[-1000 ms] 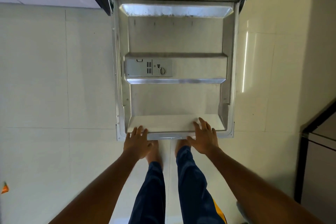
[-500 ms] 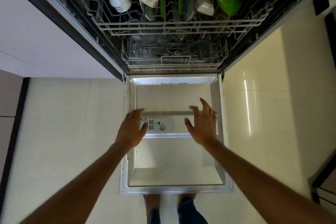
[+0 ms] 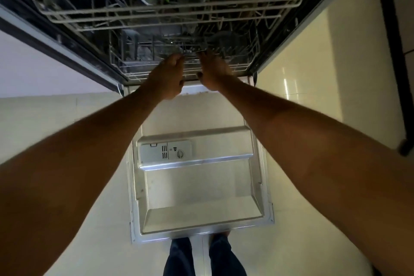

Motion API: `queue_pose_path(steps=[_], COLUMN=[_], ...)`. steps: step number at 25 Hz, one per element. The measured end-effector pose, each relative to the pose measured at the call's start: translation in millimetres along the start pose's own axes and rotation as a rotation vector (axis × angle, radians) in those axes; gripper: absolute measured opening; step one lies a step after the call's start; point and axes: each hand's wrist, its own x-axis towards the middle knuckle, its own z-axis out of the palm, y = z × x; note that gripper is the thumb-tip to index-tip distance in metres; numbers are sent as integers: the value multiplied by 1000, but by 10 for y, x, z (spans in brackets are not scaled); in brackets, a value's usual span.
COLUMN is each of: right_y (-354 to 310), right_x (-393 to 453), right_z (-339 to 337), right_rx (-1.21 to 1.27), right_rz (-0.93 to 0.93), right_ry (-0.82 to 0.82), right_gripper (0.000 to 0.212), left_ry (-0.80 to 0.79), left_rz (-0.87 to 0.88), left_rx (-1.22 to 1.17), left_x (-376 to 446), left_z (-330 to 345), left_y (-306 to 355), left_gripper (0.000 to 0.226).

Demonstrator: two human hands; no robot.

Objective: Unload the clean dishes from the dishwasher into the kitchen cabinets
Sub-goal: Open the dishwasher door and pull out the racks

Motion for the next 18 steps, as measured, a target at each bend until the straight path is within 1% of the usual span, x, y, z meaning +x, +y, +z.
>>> queue_pose_path(steps=[2,4,5,7,9,12,15,18], right_y=[-4,-7,-15,-17,2,25,25,18], right_x=[-22,-106,-168,-328,-540,-884,-1259,-1665], right_z=[62,119,148,233,348,557,814,1029], right_rx=[56,130,147,175,236,291,296,298], right_rz=[24,60,73,63,25,-11,7,19], right_ry=[110,141,156,222,262,250,167,108], right_gripper=[63,46,38,27,19,17,16,13], left_ry=[99,131,133,115,100,124,69,46], left_rz=[13,3,-8,-44,-55,-52,-10,35], left_rx=[7,0,-7,-47,-110,-227,-334,-320], left_x=[-40,-75,-95,-176,-400,-824,-1218,-1575], left_z=[25,47,49,81,179,367,534,759], left_y=[-36,-44,-56,-73,-29,61,131,205], left_gripper=[69,53,44,28,22,21,20,15])
